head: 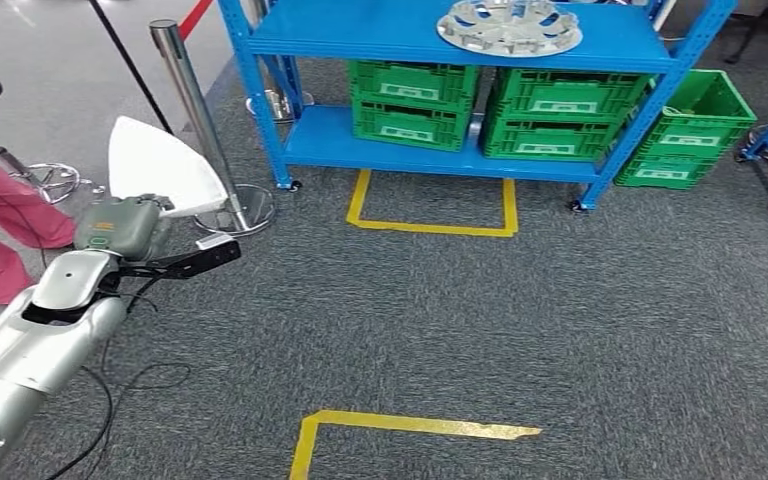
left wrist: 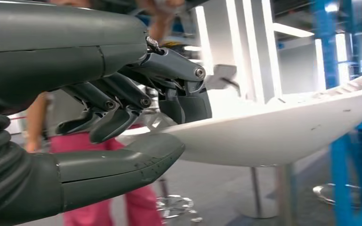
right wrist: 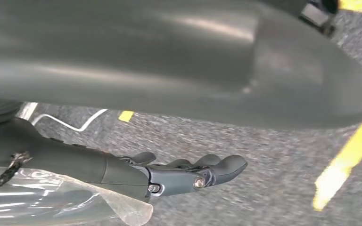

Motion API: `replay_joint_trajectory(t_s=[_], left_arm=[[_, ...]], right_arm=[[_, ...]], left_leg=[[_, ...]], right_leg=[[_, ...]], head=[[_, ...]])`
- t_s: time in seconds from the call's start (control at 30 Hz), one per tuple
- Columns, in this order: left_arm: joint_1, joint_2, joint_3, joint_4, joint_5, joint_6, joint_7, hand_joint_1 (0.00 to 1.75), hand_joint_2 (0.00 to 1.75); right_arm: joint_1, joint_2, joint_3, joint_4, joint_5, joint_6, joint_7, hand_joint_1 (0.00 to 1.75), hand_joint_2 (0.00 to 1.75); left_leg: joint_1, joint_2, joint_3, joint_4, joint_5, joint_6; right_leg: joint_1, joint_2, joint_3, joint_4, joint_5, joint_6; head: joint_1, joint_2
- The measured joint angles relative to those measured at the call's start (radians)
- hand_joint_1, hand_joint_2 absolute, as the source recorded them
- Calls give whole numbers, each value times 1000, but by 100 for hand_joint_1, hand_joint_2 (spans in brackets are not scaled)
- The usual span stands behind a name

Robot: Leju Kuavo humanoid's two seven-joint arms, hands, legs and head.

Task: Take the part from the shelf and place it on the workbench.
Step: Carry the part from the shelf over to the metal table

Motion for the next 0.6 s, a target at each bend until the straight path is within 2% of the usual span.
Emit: replay_joint_trajectory(t_s=[0.07, 0.1, 0.13, 0.17, 0.2, 0.23, 0.27, 0.3, 0.33, 0.37, 0.4, 0.43, 0.47, 0.5, 0.53, 0.6], left_arm=[[-1, -2, 1, -1, 0, 0, 0, 175, 175], [0, -3, 1, 0, 0, 0, 0, 175, 175], [2, -4, 1, 0, 0, 0, 0, 175, 175], [4, -4, 1, 0, 0, -1, 0, 175, 175], [6, -4, 1, 0, 0, -1, 0, 175, 175], [6, -4, 1, 0, 0, -1, 0, 175, 175], [6, -5, 1, 0, 0, -1, 0, 175, 175], [4, -5, 1, 0, 0, -1, 0, 175, 175], [2, -6, 1, 0, 0, -1, 0, 175, 175], [1, -6, 1, -1, 0, -1, 0, 175, 175], [1, -6, 2, -1, 0, 0, 0, 175, 175], [2, -4, 3, -1, 0, 0, 0, 175, 175], [4, -3, 4, -1, 0, 0, 0, 175, 175], [4, -1, 4, -1, 0, 0, 0, 175, 175], [2, 1, 5, -1, 0, 0, 0, 175, 175], [-2, 1, 5, -1, 0, -1, 0, 175, 175]], right_arm=[[0, 0, 0, 1, 0, 0, 0, 0, 0], [1, 0, 0, 2, 0, 0, 0, 0, 0], [3, 0, 0, 3, 0, 0, 1, 0, 0], [5, 0, 0, 4, 0, 1, 1, 0, 0], [6, 0, 0, 4, -1, 1, 2, 0, 0], [6, 0, 0, 5, -1, 1, 2, 0, 0], [4, 0, 0, 5, -1, 0, 2, 0, 0], [3, 0, 0, 5, -1, 0, 2, 0, 0], [2, 0, 1, 5, -1, 0, 1, 0, 0], [1, 0, 1, 6, -1, 0, 1, 0, 0], [1, 0, 1, 6, -1, 0, 1, 0, 0], [1, 0, 1, 6, -1, 1, 1, 0, 0], [1, 2, 1, 7, -1, 1, 1, 0, 0], [1, 2, 1, 7, -1, 1, 2, 0, 0], [0, 2, 1, 7, -1, 1, 1, 0, 0], [1, 2, 1, 7, -1, 0, 1, 0, 0]], left_leg=[[3, -22, -2, -2, 4, 8], [2, -36, -3, -2, 5, 10], [0, -50, -4, -2, 6, 12], [-1, -65, -5, -1, 6, 12], [-2, -80, -5, -1, 7, 12], [-3, -94, -4, 0, 7, 12], [-4, -107, -3, 0, 6, 12], [-5, -119, -4, 1, 7, 10], [-3, -130, -7, 3, 8, 7], [-1, -140, -12, 4, 9, 2], [2, -152, -18, 5, 12, -4], [4, -163, -21, 5, 14, -11], [4, -165, -24, 6, 13, -17], [2, -149, -29, 18, 3, -24], [1, -122, -43, 47, -16, -29], [3, -59, -98, 166, -78, -40]], right_leg=[[-3, 63, -49, 110, -59, 6], [-3, 81, -83, 181, -88, 7], [-3, 89, -112, 237, -104, 8], [-3, 92, -126, 261, -102, 7], [-3, 94, -123, 245, -80, 5], [-2, 100, -102, 193, -43, 1], [-3, 116, -71, 122, -3, -4], [-5, 140, -39, 57, 24, -10], [-6, 160, -14, 6, 38, -13], [-7, 174, 0, -19, 39, -16], [-6, 176, 6, -27, 34, -17], [-6, 165, 9, -32, 33, -19], [-7, 153, 12, -35, 35, -22], [-10, 140, 16, -41, 36, -27], [-13, 126, 20, -47, 38, -31], [-14, 99, 24, -51, 37, -35]], head=[[6, 0], [8, 0], [8, 0], [8, 0], [8, 0], [8, 0], [8, 0], [8, 0], [8, 0], [7, 0], [7, 0], [7, 0], [7, 0], [3, 0], [-2, 0], [-11, 0]])
